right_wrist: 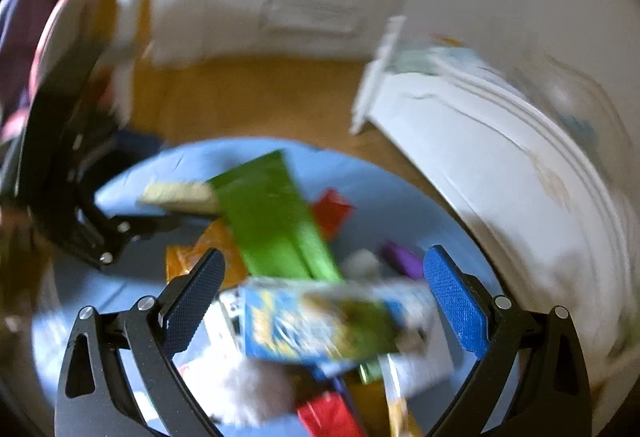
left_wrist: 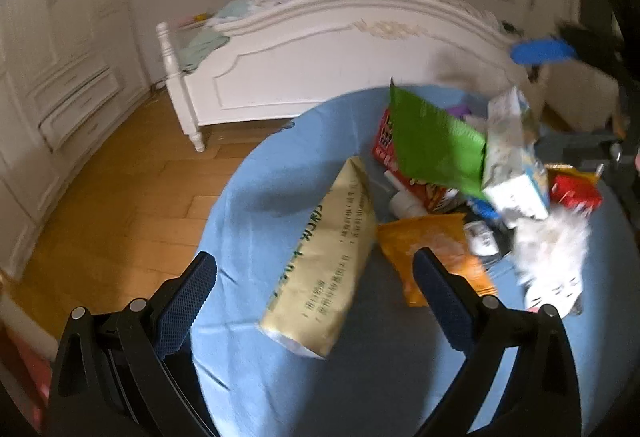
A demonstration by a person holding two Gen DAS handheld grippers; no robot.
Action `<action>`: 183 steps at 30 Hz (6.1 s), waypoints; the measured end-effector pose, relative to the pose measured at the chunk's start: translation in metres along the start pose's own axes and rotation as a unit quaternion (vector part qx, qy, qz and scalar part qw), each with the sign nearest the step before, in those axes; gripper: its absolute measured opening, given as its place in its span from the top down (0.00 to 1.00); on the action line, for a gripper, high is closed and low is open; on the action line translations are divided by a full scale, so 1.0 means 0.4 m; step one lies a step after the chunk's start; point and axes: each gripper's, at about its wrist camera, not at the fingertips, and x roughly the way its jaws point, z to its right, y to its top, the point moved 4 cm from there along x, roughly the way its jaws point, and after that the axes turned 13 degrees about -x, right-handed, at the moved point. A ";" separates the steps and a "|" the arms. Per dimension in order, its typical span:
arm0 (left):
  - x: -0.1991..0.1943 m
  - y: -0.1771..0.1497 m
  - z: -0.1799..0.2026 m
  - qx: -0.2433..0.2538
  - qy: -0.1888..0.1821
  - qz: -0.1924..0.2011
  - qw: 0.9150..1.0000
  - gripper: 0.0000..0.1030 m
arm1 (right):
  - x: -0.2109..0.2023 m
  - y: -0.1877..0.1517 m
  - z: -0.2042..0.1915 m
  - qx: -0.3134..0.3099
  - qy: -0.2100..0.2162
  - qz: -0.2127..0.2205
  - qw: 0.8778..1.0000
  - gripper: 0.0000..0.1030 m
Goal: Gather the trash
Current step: 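Grasp the beige wrapper with the left tool while the right tool grasps the green packet, then carry both items over the black bin and open both tools to drop them, then grasp the red juice carton with the left tool while the right tool grasps white tissue, then carry the carton and tissue over the bin and open both tools to drop them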
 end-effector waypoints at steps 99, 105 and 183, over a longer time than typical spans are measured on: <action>0.018 0.174 0.130 -0.142 -0.131 0.015 0.981 0.16 | -0.134 -0.453 0.154 0.450 0.059 0.162 0.876 0.12; 0.144 0.202 0.143 -0.164 -0.105 -0.050 0.980 0.17 | -0.104 -0.548 0.219 0.443 0.028 0.132 0.886 0.12; -0.162 -0.361 -0.555 -0.405 -0.029 0.069 0.911 0.66 | 0.186 0.296 -0.410 0.229 0.291 0.044 0.928 0.66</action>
